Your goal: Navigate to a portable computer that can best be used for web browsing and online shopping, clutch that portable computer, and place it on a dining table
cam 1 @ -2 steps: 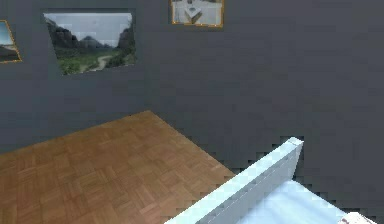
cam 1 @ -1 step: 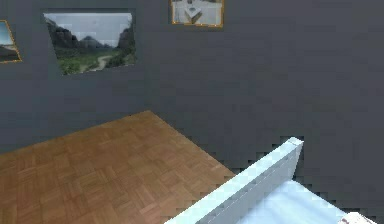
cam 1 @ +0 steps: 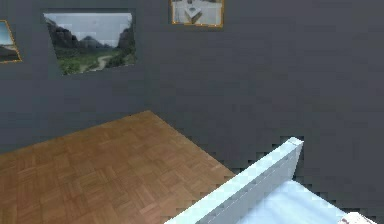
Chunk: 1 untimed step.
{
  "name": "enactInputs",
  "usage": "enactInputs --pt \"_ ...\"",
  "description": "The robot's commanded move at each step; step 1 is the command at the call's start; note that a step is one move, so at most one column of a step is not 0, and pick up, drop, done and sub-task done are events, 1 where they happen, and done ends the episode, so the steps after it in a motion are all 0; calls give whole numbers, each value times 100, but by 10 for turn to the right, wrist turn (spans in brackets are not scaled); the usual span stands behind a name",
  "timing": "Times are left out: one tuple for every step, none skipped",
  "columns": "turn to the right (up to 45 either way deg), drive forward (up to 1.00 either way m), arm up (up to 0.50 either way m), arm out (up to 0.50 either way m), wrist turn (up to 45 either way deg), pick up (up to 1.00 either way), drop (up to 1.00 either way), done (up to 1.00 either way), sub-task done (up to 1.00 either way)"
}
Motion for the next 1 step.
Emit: enactInputs --pt "0 0 0 18 0 0 0 0 0"
